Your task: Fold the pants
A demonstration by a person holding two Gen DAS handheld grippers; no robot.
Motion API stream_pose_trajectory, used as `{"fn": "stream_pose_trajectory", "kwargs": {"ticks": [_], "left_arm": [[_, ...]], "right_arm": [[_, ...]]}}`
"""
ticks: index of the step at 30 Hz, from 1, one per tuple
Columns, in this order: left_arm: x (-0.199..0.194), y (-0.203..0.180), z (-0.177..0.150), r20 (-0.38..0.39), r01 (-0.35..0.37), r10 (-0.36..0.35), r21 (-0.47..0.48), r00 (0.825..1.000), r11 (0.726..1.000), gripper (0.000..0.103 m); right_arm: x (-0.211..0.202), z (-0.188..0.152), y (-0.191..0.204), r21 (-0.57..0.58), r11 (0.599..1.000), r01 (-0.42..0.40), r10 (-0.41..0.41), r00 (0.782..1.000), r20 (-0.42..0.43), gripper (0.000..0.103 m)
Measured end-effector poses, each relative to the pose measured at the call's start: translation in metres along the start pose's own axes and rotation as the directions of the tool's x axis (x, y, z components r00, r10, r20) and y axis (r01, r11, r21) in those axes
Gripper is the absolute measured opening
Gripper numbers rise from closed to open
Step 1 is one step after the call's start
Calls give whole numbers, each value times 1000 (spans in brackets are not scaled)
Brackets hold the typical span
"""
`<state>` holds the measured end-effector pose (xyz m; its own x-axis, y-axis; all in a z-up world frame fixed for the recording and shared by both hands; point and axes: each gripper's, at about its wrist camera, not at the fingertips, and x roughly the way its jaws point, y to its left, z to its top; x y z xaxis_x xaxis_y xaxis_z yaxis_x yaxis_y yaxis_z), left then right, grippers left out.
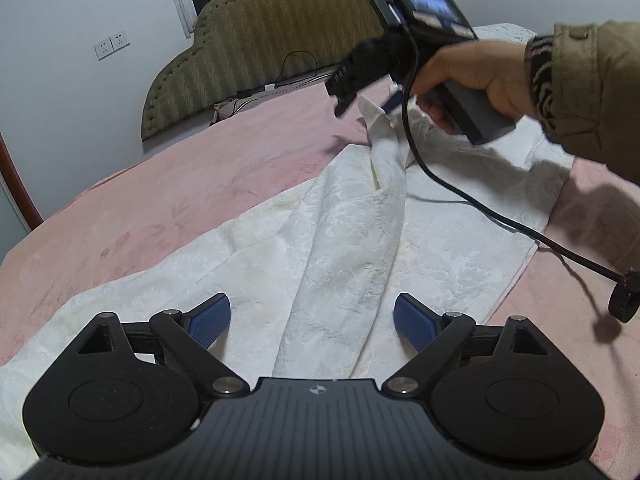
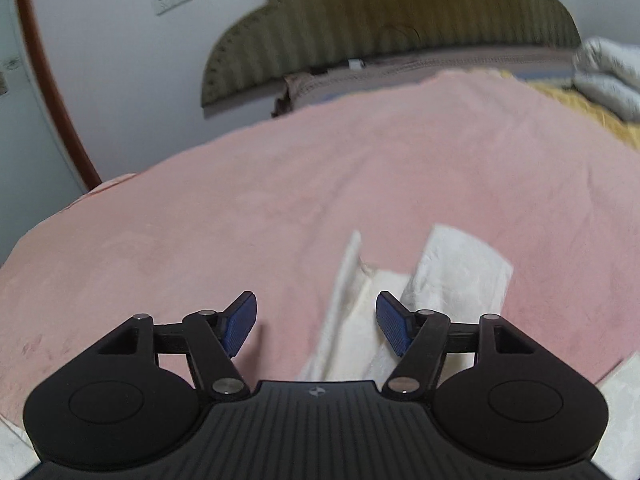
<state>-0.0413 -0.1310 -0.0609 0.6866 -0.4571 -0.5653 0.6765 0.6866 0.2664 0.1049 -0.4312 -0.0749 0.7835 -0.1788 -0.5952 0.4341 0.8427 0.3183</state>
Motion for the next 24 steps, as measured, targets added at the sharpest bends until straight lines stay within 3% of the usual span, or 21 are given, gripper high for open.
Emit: {"fn": "stream_pose_trajectory", "kwargs": {"ticks": [2, 3, 4, 6, 9, 11, 14, 17, 19, 24], "left_arm": [[1, 1, -1, 0, -2, 2, -10, 1000, 1000, 94], [1, 1, -1, 0, -1, 1, -15, 1000, 1000, 94], [1, 2, -1, 0, 3, -3, -20, 1000, 1000, 95], [2, 3, -1, -2, 13, -13, -32, 1000, 999, 94], [1, 3, 0, -2, 19, -20, -30, 1000, 999, 89], [-4, -3, 1, 11, 24, -24, 9, 1000, 1000, 75], [-10, -21, 0, 54, -20, 14, 128, 998, 992, 71], [-13, -39, -4, 96, -73, 51, 232, 994, 970, 70], [-12, -48, -4, 115, -97, 67, 277, 991, 956, 66], [-4, -54, -3, 125, -146, 112, 309, 986, 940, 49]], "right_arm": [[4, -2, -2, 1, 1000, -22, 22, 999, 25, 67], [5, 0, -2, -8, 1000, -23, 23, 999, 27, 59], [6, 2, -2, -18, 1000, -19, 19, 999, 28, 29], [9, 3, -8, -9, 1000, -20, 20, 999, 31, 8], [-2, 1, -22, 67, 994, -86, 81, 995, 64, 6], [-22, -2, -39, 172, 967, -186, 165, 978, 129, 6], [-63, -6, -70, 304, 887, -347, 281, 929, 240, 6], [-108, -11, -99, 377, 806, -456, 335, 877, 345, 6], [-135, -15, -114, 396, 769, -502, 350, 849, 396, 6], [-182, -32, -135, 418, 715, -560, 355, 807, 473, 6]]}}
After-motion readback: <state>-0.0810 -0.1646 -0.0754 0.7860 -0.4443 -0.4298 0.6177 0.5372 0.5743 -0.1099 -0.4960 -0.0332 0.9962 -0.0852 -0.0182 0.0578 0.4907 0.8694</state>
